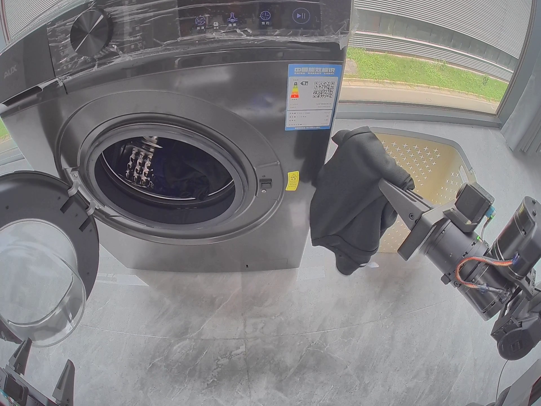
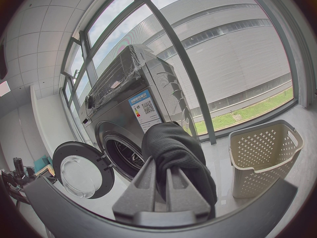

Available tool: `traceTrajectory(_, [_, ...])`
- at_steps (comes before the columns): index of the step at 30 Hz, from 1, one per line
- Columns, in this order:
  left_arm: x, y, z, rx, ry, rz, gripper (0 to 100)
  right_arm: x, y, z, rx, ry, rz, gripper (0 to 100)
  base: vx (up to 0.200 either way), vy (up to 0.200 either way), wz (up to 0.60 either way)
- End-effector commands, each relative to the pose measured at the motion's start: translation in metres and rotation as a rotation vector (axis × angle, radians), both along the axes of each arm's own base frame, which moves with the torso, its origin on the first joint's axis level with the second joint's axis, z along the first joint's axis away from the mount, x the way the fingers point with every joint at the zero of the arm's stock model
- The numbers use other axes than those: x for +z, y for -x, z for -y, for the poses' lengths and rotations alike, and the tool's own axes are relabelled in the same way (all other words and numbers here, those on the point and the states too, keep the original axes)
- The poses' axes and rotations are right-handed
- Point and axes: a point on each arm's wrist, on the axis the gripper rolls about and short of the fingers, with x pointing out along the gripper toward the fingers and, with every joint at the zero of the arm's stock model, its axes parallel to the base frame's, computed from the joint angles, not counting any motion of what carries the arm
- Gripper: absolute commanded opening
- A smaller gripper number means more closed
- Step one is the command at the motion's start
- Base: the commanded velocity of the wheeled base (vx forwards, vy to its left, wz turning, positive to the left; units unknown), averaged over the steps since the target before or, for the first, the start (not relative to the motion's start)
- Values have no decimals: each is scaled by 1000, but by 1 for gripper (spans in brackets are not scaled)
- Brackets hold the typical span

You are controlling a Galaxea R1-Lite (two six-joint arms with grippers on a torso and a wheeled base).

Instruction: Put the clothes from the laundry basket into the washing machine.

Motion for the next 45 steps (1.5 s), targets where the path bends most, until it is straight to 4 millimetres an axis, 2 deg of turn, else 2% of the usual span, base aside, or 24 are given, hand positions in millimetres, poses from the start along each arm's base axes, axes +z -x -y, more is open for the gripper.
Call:
traceTrajectory(1, [-4,0,0,-1,1,-5,100,-1,0,-1,4,2,-2,0,0,0,0])
traceTrajectory(9, [-4,0,0,1,1,-5,100,0,0,-1,5,1,0,0,0,0,0])
traceTrajectory(27, [-4,0,0,1,1,-6,100,-7,2,1,-2,24,-28,0,0,200,0])
traceTrajectory(33, [-4,0,0,1,-1,-5,100,-6,2,1,0,25,-27,0,0,0,0])
traceTrajectory(40, [-4,0,0,1,-1,-5,100,4,8,-13,50,-74,-28,0,-200,0,0])
traceTrajectory(43, [-4,0,0,1,-1,-5,100,3,13,-19,79,-92,-45,0,-200,0,0])
traceTrajectory(45, [-4,0,0,1,-1,-5,100,-3,11,-16,46,-60,-55,0,-200,0,0])
